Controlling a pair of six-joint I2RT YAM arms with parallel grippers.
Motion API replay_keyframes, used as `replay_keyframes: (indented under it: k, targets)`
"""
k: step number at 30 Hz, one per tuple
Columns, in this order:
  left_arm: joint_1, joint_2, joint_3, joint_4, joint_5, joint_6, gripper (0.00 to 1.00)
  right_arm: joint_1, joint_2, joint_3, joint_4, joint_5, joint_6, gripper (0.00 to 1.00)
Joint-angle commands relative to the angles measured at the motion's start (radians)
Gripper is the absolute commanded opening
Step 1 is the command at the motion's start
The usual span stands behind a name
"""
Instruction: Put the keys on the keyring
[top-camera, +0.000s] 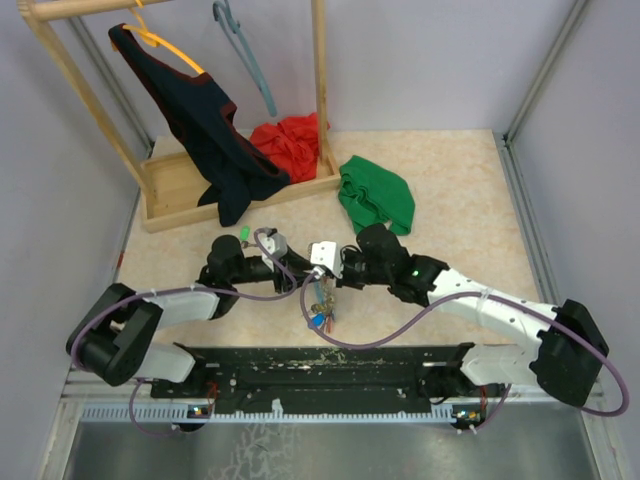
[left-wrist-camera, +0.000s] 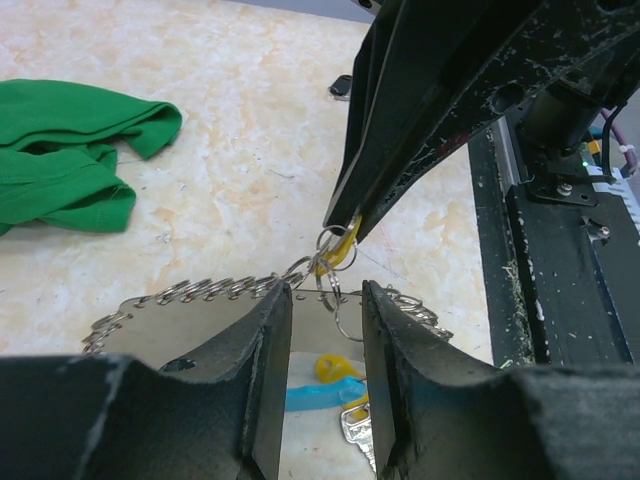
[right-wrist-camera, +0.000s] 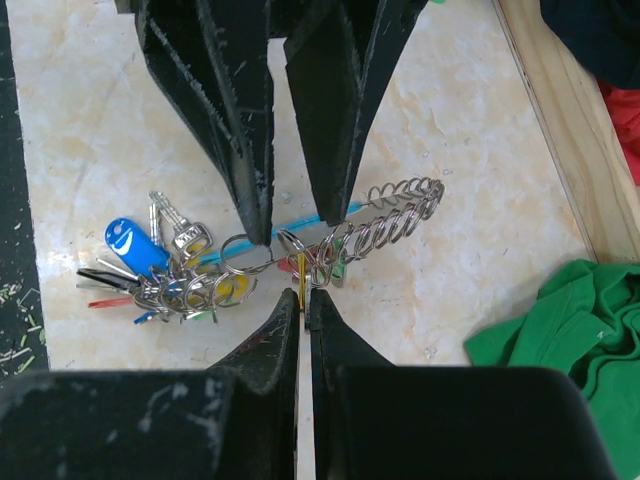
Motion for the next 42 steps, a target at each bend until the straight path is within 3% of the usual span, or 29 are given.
replay_keyframes:
  k: [1, 15, 20, 28, 42]
  targets:
    - [-0.027, 0.019, 0.028, -0.018, 0.009, 0.011, 0.39, -0.004, 0.002, 0.071, 0.047, -0.022, -0.015, 0.0]
    - [-0.042, 0.04, 0.055, -0.049, -0.053, 0.025, 0.22, -0.002, 0.001, 0.076, 0.035, -0.039, -0.012, 0.0]
    - [-0.042, 0.038, 0.051, -0.054, -0.073, 0.029, 0.0, -0.002, -0.026, 0.066, 0.022, 0.006, -0.006, 0.0]
    - [-0.041, -0.012, 0.015, -0.052, -0.118, 0.041, 0.0, -0.013, -0.075, 0.0, 0.003, 0.123, 0.058, 0.0]
    - [-0.041, -0.03, -0.019, 0.041, -0.128, -0.001, 0.0, -0.028, -0.049, -0.1, 0.076, 0.096, 0.161, 0.0]
